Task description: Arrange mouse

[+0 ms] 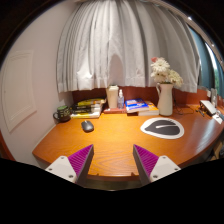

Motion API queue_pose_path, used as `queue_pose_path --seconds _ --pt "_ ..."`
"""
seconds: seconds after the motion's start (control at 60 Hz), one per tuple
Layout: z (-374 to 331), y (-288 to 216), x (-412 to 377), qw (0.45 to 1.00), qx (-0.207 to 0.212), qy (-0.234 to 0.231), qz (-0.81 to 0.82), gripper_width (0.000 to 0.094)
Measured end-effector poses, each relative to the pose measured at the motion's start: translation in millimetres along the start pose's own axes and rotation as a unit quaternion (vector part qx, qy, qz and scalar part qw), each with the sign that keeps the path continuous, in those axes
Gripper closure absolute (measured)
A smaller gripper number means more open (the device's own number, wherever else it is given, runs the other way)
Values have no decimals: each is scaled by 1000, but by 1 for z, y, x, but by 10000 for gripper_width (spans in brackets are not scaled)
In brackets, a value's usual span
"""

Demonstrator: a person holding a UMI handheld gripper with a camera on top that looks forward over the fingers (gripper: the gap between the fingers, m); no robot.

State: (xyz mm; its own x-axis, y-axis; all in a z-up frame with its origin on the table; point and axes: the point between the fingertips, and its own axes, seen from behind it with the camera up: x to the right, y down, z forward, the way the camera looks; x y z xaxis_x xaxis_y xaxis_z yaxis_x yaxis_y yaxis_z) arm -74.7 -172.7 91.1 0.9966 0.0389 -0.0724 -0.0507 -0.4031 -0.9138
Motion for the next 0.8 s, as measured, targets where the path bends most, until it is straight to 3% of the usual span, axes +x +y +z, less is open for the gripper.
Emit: queue_pose_path --seconds 0.3,0.5,0.8 --pt "109 39 -94 996 -75 -49 -13 136" --pt "178 36 -110 993 -114 -37 -14 145" --pt "261 5 -116 991 -128 -21 -22 138"
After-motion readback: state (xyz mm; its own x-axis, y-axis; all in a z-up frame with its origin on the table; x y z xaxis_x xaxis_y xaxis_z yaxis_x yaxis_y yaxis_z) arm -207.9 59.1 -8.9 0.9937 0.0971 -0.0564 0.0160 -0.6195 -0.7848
